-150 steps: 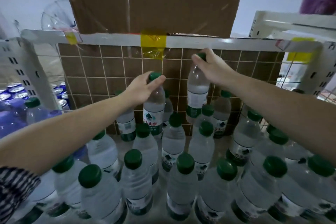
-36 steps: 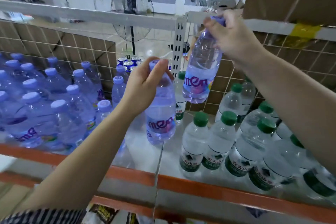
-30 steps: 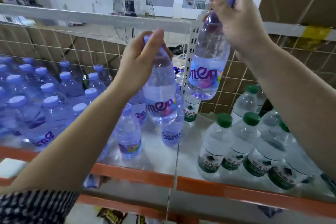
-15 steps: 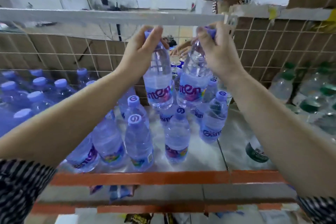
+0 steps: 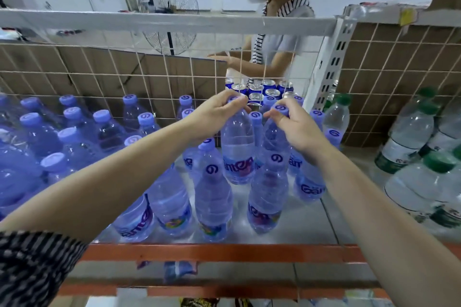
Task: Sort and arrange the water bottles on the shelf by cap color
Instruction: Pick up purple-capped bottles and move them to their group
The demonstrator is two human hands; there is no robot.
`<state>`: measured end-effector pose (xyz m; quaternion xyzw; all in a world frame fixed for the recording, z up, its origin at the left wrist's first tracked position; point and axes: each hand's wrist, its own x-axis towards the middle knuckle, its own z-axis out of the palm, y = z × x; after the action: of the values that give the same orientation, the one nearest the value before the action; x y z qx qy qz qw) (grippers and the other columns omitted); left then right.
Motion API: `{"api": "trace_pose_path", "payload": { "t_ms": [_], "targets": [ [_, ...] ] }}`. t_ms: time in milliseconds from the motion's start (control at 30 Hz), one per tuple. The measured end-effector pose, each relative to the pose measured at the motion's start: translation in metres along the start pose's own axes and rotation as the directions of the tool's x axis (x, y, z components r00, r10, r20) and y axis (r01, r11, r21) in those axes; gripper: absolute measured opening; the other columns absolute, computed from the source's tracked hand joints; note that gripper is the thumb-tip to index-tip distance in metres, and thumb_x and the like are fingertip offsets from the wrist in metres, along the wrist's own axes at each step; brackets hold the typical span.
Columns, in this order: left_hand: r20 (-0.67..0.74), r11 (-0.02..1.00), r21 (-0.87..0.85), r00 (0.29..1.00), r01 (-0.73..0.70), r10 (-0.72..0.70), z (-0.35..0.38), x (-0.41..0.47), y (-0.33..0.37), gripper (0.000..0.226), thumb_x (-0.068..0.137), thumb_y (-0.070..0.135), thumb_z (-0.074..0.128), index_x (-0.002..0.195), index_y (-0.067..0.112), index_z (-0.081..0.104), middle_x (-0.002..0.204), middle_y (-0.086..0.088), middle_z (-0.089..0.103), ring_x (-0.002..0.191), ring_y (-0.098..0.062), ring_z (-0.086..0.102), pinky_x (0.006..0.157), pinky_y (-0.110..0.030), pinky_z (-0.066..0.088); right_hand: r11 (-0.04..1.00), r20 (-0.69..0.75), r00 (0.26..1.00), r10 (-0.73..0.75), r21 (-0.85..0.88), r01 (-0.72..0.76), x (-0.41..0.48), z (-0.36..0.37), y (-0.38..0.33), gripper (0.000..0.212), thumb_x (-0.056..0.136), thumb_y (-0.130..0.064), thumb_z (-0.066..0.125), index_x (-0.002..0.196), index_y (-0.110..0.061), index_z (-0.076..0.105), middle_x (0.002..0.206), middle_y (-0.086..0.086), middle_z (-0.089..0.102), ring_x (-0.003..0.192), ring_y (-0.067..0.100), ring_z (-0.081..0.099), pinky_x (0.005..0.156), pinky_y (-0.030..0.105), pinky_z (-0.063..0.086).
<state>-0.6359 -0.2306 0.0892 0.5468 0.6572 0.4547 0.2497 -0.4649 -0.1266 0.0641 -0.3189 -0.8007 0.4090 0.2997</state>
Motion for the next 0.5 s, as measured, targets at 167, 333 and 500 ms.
{"api": "trace_pose_path", "payload": {
  "t_ms": [167, 333, 500],
  "targets": [
    [0.056, 0.988, 0.151, 0.998, 0.029, -0.038, 0.008, 0.002, -0.009, 0.026, 0.1, 0.036, 0.051, 0.103, 0.014, 0.064, 0.099, -0.006, 0.068, 0.078, -0.009, 0.049, 0.071, -0.024, 0.038, 0.996, 0.041, 0.997, 0.067, 0.057, -0.069, -0.007, 0.008, 0.025, 0.017, 0.101, -0.03, 0.05, 0.106, -0.014, 0.053, 0.109, 0.009, 0.065, 0.091, 0.014, 0.051, 0.078, 0.027, 0.039],
    [0.09, 0.96, 0.272, 0.991, 0.066, -0.094, 0.007, 0.008, -0.008, 0.031, 0.096, 0.041, 0.056, 0.106, 0.014, 0.066, 0.091, -0.015, 0.061, 0.077, -0.016, 0.047, 0.069, -0.03, 0.037, 0.995, 0.062, 0.996, 0.059, 0.08, -0.064, -0.013, 0.012, 0.041, 0.013, 0.1, -0.029, 0.053, 0.103, -0.016, 0.054, 0.102, 0.004, 0.065, 0.089, 0.013, 0.054, 0.083, 0.033, 0.042],
    [0.154, 0.849, 0.528, 0.984, -0.002, -0.094, 0.007, 0.008, -0.013, 0.031, 0.096, 0.044, 0.054, 0.104, 0.016, 0.064, 0.083, -0.001, 0.06, 0.075, -0.017, 0.051, 0.068, -0.031, 0.039, 0.984, 0.067, 0.996, 0.066, 0.159, -0.076, -0.015, 0.011, 0.046, 0.012, 0.097, -0.033, 0.057, 0.104, -0.022, 0.057, 0.105, -0.001, 0.066, 0.101, 0.015, 0.06, 0.093, 0.035, 0.046]
  ]
}}
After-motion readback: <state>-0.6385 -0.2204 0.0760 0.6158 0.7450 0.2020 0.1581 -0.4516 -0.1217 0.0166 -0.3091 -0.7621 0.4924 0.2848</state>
